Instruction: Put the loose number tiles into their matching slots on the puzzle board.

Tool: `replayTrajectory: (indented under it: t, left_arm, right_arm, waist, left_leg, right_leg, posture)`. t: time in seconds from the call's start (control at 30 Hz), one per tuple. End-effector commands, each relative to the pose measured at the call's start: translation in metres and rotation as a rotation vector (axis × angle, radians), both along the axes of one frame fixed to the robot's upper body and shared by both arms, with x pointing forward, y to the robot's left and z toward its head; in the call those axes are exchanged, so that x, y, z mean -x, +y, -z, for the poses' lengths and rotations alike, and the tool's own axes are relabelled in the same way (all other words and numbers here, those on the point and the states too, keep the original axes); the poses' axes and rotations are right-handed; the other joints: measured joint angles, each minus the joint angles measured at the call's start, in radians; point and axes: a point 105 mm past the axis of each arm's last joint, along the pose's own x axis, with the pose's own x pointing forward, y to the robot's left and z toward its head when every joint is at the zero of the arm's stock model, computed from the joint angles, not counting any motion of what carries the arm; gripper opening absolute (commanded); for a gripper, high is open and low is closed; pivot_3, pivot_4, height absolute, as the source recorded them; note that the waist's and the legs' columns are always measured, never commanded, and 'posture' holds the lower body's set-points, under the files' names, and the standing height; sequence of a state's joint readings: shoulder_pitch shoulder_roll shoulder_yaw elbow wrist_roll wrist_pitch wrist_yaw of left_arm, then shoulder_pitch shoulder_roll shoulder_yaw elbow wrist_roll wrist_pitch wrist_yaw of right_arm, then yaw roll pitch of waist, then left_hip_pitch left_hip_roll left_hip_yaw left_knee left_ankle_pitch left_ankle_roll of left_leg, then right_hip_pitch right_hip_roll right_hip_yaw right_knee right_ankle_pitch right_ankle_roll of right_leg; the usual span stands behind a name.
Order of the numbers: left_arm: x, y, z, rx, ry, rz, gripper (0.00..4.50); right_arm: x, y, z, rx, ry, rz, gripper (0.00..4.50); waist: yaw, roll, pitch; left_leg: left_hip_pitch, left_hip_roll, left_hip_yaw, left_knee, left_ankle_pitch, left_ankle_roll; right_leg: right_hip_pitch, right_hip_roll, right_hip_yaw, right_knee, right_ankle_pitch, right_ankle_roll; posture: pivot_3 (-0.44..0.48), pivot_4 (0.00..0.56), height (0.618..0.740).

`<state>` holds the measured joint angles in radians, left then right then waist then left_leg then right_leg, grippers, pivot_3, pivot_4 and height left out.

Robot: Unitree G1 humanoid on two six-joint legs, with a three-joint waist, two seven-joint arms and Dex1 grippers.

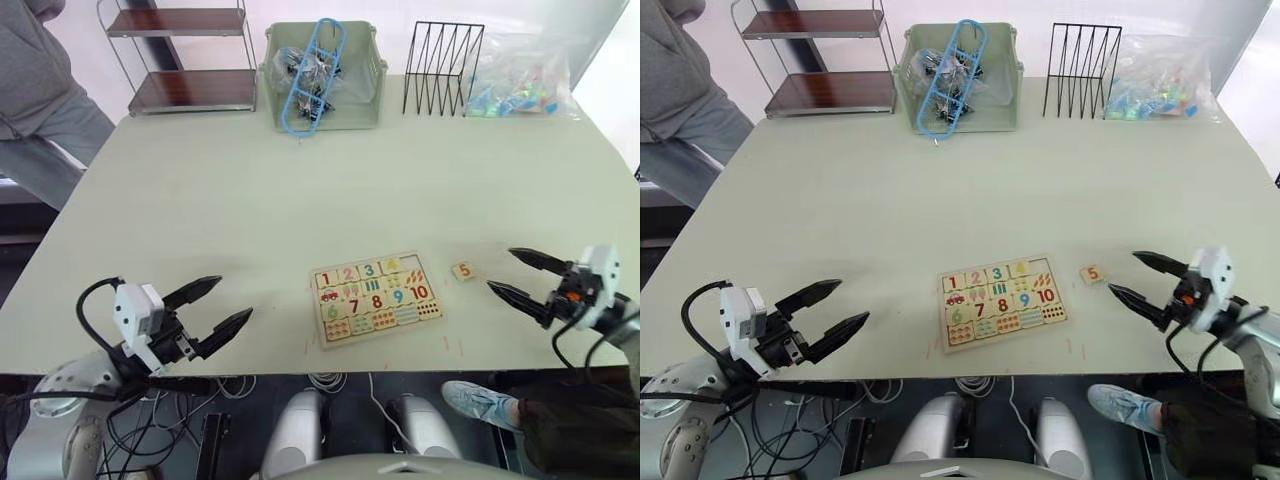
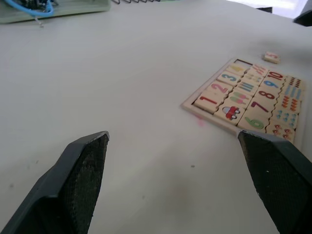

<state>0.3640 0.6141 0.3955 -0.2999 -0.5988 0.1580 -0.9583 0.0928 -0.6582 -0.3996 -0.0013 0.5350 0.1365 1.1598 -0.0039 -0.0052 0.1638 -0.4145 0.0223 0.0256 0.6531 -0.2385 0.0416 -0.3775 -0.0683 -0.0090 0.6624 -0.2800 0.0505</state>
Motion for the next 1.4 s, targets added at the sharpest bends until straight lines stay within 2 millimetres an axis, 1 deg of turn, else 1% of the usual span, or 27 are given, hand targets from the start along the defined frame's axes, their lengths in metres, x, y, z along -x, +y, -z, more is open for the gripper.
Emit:
replayTrajectory:
  t: [0.03,0.2,0.37,0.63,1.03,1.23,1.4]
  left_arm:
    - [0.001,0.008,-0.008,-0.017,-0.048,-0.026,4.50]
    - [0.002,0.011,-0.008,-0.018,-0.048,-0.031,4.50]
    - [0.004,0.011,-0.005,-0.016,-0.040,-0.028,4.50]
    - [0.001,0.008,-0.005,-0.017,-0.048,-0.013,4.50]
    - [-0.001,0.003,-0.008,-0.016,-0.062,0.010,4.50]
    - [0.000,-0.001,-0.012,-0.029,-0.076,0.077,4.50]
    - [-0.001,-0.008,-0.017,-0.035,-0.087,0.153,4.50]
  right_arm:
    - [0.010,-0.008,-0.014,0.008,-0.067,0.019,4.39]
    - [0.021,-0.017,-0.007,0.003,-0.058,0.064,4.39]
    - [0.029,-0.015,-0.001,0.007,-0.048,0.073,4.39]
    - [0.027,-0.013,-0.005,0.016,-0.059,0.070,4.39]
    - [0.028,-0.015,-0.002,0.020,-0.056,0.052,4.39]
    - [0.027,-0.014,-0.002,0.021,-0.061,0.031,4.39]
    - [0.019,-0.012,-0.007,0.033,-0.074,-0.022,4.39]
  waist:
    - [0.000,0.000,0.000]
    - [-0.003,0.000,0.000]
    - [-0.001,0.000,0.000]
    - [-0.001,0.000,0.000]
    - [0.000,0.000,0.000]
    - [0.000,0.000,0.000]
    - [-0.001,0.000,0.000]
  left_leg:
    - [0.000,0.000,0.000,0.000,0.000,0.000]
    - [0.001,0.000,0.001,0.000,0.000,0.000]
    - [0.001,0.000,0.000,0.000,0.000,0.000]
    - [0.001,0.000,0.001,0.000,0.000,0.000]
    - [0.001,0.000,0.001,0.000,0.000,0.000]
    - [0.001,0.000,0.001,0.001,0.000,0.000]
    - [0.001,0.000,0.001,0.001,0.000,0.000]
  right_leg:
    - [0.000,0.000,0.000,0.000,0.000,0.000]
    - [0.000,0.000,0.001,0.000,-0.002,-0.003]
    - [0.000,0.000,0.001,0.000,-0.002,-0.003]
    - [0.000,0.000,0.001,0.000,-0.002,-0.003]
    - [0.000,0.000,0.001,0.000,-0.002,-0.003]
    - [0.000,0.000,0.001,0.000,-0.001,-0.002]
    - [0.000,0.002,0.001,0.000,0.000,0.000]
  posture:
    - [0.000,0.150,0.740]
    - [0.000,0.150,0.740]
    - [0.000,0.150,0.740]
    - [0.000,0.150,0.740]
    - [0.000,0.150,0.740]
    - [0.000,0.150,0.740]
    - [0.000,0.150,0.740]
